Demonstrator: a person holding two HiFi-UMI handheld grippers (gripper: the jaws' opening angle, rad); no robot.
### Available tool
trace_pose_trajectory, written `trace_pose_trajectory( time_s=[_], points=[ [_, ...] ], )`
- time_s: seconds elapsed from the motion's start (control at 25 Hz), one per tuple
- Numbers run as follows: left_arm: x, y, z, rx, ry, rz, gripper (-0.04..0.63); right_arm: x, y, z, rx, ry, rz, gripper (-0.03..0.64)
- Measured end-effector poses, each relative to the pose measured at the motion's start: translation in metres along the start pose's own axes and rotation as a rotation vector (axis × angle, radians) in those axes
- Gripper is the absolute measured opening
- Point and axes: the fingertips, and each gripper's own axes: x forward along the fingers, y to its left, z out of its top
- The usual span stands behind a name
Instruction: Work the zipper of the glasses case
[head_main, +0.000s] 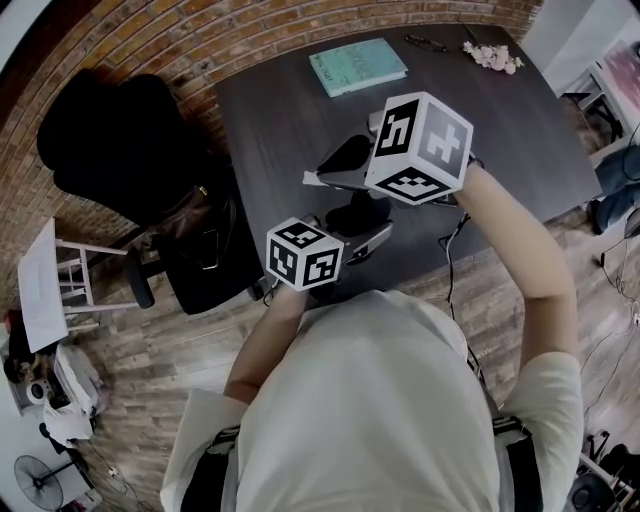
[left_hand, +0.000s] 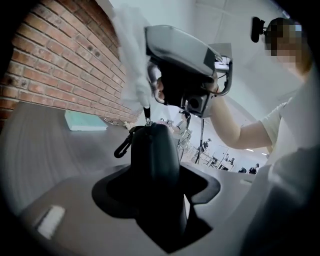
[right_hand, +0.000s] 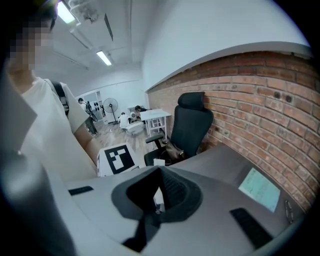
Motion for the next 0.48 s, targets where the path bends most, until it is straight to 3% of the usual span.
trace_pose_trajectory(
  time_s=[0.48],
  points=[
    [-0.023,0.010,0.023,-0.032,-0.127,0.000,0.258,-0.062,-0.040,-0.022,0.085,-0.068,-0.200,0.003]
  ],
)
